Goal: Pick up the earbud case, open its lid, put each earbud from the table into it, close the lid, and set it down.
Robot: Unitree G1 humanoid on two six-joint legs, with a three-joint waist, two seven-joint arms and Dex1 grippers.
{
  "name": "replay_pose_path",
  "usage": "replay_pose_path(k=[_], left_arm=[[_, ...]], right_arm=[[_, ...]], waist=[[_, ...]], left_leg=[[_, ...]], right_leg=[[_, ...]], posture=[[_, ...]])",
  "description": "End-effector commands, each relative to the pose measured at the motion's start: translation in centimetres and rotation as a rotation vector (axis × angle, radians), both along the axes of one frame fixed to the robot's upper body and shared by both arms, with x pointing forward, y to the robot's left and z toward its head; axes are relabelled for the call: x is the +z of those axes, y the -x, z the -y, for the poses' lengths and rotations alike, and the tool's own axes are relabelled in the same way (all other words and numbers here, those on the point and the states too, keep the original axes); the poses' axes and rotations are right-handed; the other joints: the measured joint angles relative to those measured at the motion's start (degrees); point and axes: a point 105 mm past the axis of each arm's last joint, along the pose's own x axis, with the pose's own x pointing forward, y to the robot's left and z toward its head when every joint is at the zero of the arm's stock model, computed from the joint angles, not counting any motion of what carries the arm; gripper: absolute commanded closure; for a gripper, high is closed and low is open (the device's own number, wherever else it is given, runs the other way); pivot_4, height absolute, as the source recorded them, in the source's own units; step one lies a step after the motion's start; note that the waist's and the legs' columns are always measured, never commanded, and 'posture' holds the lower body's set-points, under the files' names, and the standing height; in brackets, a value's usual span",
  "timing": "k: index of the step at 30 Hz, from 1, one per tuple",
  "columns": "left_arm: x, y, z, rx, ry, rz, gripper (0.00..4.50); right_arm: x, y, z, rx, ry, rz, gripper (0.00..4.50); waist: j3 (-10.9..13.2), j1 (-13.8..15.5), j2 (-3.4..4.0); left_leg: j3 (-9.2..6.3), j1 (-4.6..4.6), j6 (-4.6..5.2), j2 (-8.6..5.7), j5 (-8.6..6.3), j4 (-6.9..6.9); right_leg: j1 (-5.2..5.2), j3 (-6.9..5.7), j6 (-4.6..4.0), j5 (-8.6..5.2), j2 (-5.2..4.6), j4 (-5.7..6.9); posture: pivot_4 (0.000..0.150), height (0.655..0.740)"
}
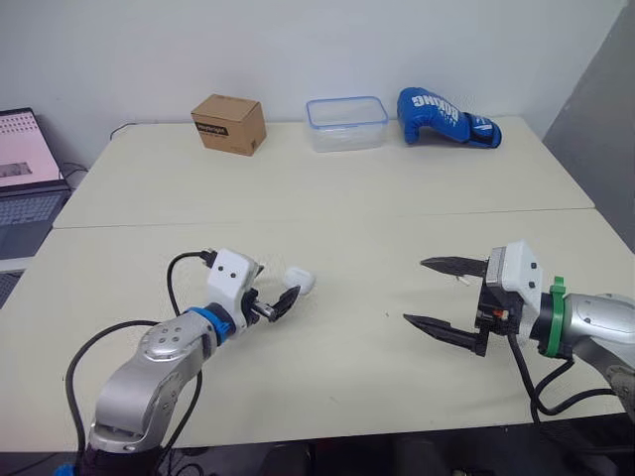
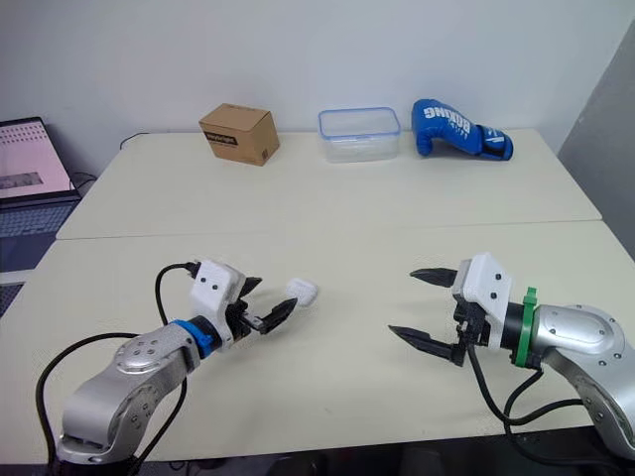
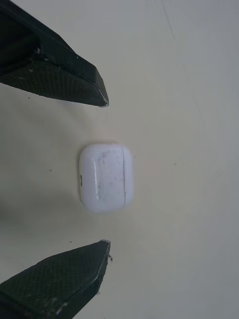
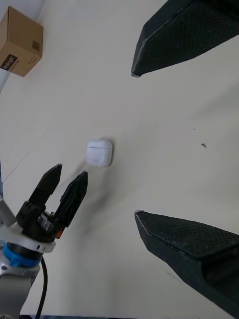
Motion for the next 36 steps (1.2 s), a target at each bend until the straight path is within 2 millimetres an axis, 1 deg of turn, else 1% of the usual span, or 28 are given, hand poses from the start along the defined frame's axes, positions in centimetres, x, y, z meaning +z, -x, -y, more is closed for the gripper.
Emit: replay_pose_path(k=[1,5,9,14,19,25,33,36], left_arm=[[0.2,-0.7,0.5,0.013,-0.011,0.009,0.02],[-0.3,-1.3,1.0,0.034,-0.037,-0.046,0.02],[-0.7,-1.5,1.3,0.027,-0.054,-0.076,0.02],[-2.1,-1.7,1.8,0.029,-0.083,-0.148,0.02],[-3.0,-2.0,2.0,0.031,-0.101,-0.16,0.02],[-3.4,-2.8,2.4,0.039,-0.102,-0.165,0.02],[-3.6,-2.8,2.8,0.03,-0.097,-0.168,0.02],[-3.7,-2.6,2.7,0.024,-0.106,-0.174,0.65]], right_arm=[[0.0,0.5,-0.1,0.024,-0.001,0.046,0.0],[-0.6,1.1,-0.2,0.026,-0.011,0.044,0.0],[-0.5,1.2,-0.7,0.029,-0.023,0.052,0.0],[-0.5,0.9,-0.7,0.013,-0.02,0.057,0.0],[-0.1,0.4,-0.9,0.008,-0.022,0.063,0.0],[0.4,0.1,-1.1,0.006,-0.017,0.068,0.0],[0.5,-0.1,-1.3,0.001,-0.015,0.065,0.0],[0.5,-0.1,-1.2,-0.004,-0.015,0.064,0.0]], waist=[[0.0,-0.1,0.0],[0.0,-0.2,0.0],[0.0,-0.2,0.0],[0.0,-0.2,0.0],[0.0,-0.2,0.0],[0.0,0.0,0.01],[0.0,0.0,0.02],[0.0,0.0,0.02]], left_leg=[[0.02,0.01,0.0,-0.01,0.0,0.01],[0.01,0.01,-0.15,0.0,0.08,0.0],[0.03,0.03,-0.16,-0.01,0.09,0.01],[0.01,0.01,-0.18,-0.02,0.1,0.01],[0.0,0.02,-0.19,-0.01,0.11,0.01],[0.0,0.03,-0.2,-0.03,0.11,0.02],[-0.01,0.04,-0.2,-0.03,0.11,0.03],[-0.01,0.04,-0.2,-0.03,0.11,0.03]], right_leg=[[0.0,0.03,0.0,0.0,0.0,0.0],[-0.02,0.03,0.0,0.0,0.0,0.01],[-0.02,0.06,0.01,0.0,0.0,0.03],[-0.02,0.05,0.01,0.0,0.0,0.02],[-0.01,0.05,0.01,0.0,0.0,0.04],[0.01,0.04,0.01,0.0,-0.02,0.04],[0.02,0.04,0.01,0.01,-0.02,0.04],[0.02,0.03,0.01,0.0,-0.02,0.04]], posture=[[0.15,0.7307],[0.15,0.7307],[0.15,0.7307],[0.15,0.7307],[0.15,0.7307],[0.15,0.7307],[0.15,0.7307],[0.15,0.7307]])
